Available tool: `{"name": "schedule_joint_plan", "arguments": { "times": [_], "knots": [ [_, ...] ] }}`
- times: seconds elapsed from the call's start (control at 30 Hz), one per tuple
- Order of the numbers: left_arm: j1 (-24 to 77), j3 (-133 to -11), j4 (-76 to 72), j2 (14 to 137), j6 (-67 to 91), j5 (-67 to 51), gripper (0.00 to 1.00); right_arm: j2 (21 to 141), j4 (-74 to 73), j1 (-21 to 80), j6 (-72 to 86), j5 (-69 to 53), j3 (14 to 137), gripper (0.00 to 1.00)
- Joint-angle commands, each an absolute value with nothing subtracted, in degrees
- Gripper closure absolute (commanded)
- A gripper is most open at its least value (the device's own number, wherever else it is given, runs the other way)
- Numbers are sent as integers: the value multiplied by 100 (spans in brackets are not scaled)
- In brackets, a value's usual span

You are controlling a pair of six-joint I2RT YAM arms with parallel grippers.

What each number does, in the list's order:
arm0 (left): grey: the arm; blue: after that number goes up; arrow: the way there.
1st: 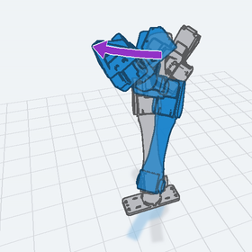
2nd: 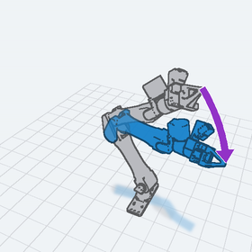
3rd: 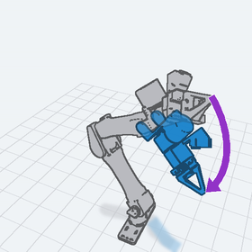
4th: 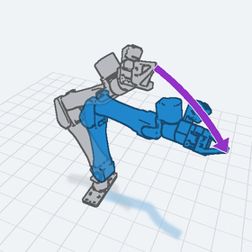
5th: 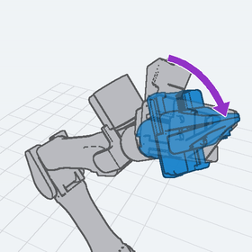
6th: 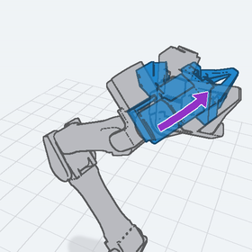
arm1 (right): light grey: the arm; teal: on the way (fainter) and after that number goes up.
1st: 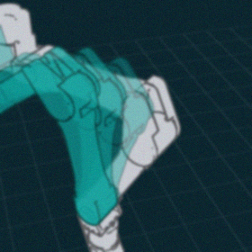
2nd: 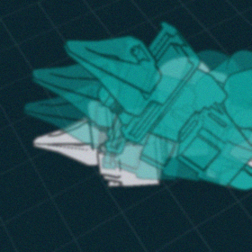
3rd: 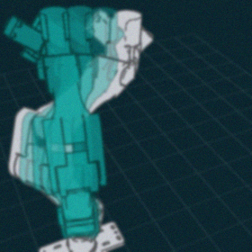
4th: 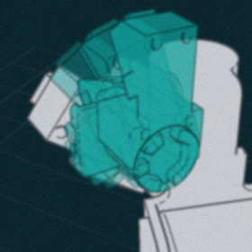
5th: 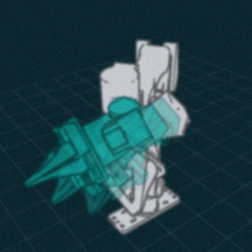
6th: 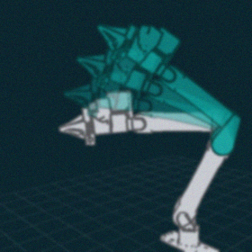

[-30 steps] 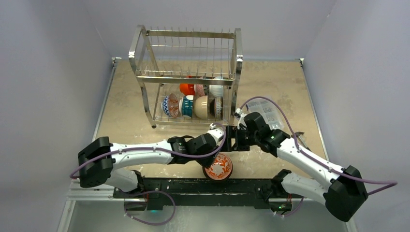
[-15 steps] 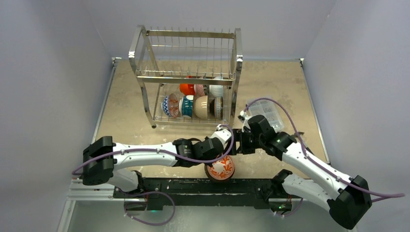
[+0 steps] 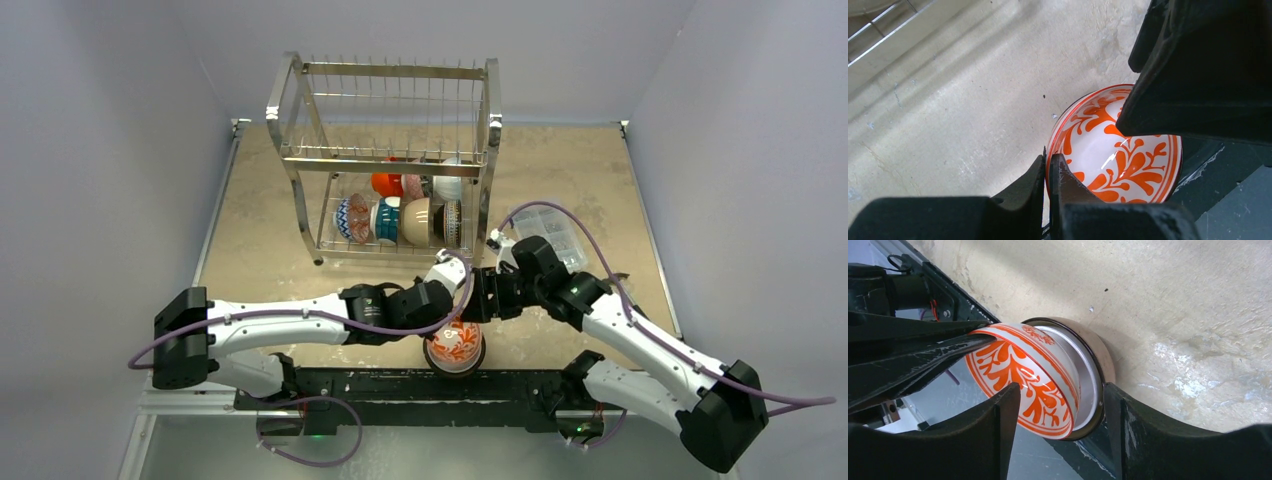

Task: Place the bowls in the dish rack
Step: Pick up the bowl from the center of the board.

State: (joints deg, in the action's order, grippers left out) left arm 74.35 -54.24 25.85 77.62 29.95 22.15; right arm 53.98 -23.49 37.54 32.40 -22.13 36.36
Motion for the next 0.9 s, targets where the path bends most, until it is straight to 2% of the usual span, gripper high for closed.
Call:
{"name": "schedule_joint_plan", "arguments": {
  "times": [0.0,0.23,0.53,0.57,0.67,0.8,0.87],
  "knots": [
    [7402,-5732,2499,7390,3328,2755,100,5430,-2109,3737,3020,-2382,3643,34],
    [7093,-5544,2150,7076,3542,2412,100,5238,-2018,3745,3078,-2417,3817,33],
    [6458,-5151,1393,6419,3741,1767,100,5277,-1656,3747,3189,-2304,4022,45],
    [6433,-5150,1384,6402,3750,1782,100,5334,-1625,3740,3152,-2318,4062,49],
    [6369,-5119,1314,6351,3765,1773,100,5486,-1549,3736,3071,-2324,4208,69],
    [6312,-5089,1219,6294,3749,1705,100,5689,-1564,3735,3065,-2333,4401,100],
    [6239,-5105,1280,6278,3770,1705,100,5756,-1573,3737,3048,-2235,4505,100]
  ]
}}
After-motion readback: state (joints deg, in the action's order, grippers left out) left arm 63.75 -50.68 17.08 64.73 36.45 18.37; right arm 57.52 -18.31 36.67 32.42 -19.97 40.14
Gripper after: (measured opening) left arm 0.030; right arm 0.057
